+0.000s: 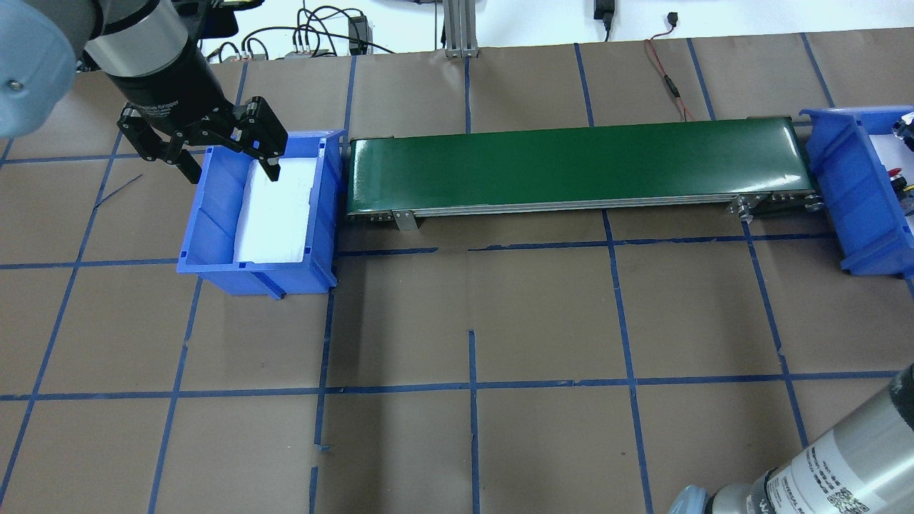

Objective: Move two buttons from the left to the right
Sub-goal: 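Lower the yellow-capped button into the far bin and open the right gripper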

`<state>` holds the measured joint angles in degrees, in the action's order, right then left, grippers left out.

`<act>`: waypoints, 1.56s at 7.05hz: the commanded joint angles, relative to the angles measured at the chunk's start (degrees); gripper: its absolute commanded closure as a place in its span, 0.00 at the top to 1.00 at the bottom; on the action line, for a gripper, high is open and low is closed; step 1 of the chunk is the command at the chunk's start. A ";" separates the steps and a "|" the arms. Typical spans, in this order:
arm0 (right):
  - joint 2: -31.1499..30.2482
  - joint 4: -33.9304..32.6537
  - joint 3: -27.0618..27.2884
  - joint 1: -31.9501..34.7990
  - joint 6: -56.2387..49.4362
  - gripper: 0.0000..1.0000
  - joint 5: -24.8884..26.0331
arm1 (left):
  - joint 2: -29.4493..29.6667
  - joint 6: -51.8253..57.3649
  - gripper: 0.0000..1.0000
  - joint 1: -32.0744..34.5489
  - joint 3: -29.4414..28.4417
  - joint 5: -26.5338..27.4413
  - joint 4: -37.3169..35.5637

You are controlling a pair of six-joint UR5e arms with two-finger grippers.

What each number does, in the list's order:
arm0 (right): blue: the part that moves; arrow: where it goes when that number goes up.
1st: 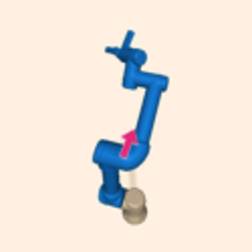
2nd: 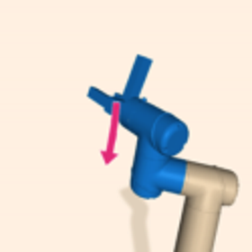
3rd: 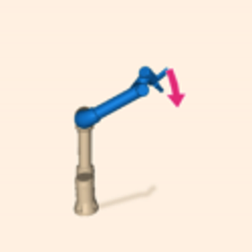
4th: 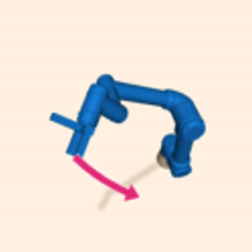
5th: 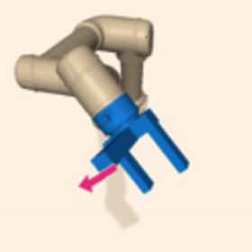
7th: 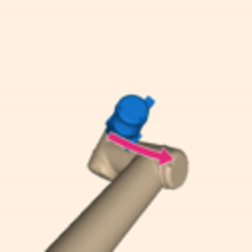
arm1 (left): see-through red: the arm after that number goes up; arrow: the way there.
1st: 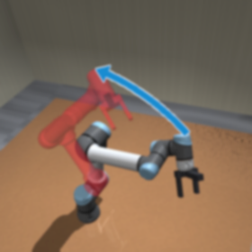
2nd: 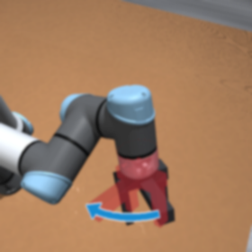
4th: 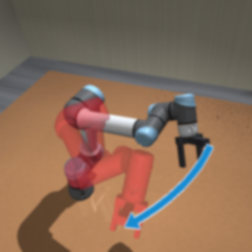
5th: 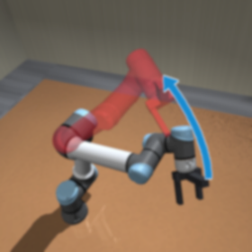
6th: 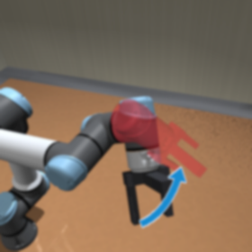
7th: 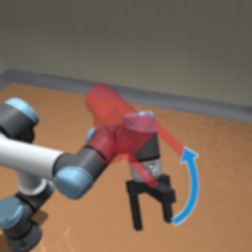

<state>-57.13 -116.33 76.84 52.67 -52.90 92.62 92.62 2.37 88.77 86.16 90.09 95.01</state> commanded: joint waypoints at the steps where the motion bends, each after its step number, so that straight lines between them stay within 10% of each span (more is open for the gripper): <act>1: 3.23 -3.89 -0.20 0.06 0.08 0.08 -1.73 | -0.07 0.00 1.00 0.00 -0.03 0.00 0.00; 5: 5.45 -5.49 -1.25 0.06 3.58 0.14 -4.03 | 0.02 0.00 1.00 -0.09 -0.11 0.00 -0.35; 6: 5.71 -5.49 -1.08 0.06 4.46 0.27 -5.77 | 0.02 0.00 1.00 0.00 -0.11 0.00 -0.35; 8: 5.71 -5.75 -0.99 -0.02 4.47 0.91 -6.14 | -0.07 0.00 1.00 -0.09 -0.03 0.00 -0.35; 11: 2.84 -8.13 -0.73 -0.03 4.30 1.00 -5.35 | -0.07 0.00 1.00 -0.09 -0.03 0.00 -0.35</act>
<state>-52.29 -123.79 75.96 52.65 -48.47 87.12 92.57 2.37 88.69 86.13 90.09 94.66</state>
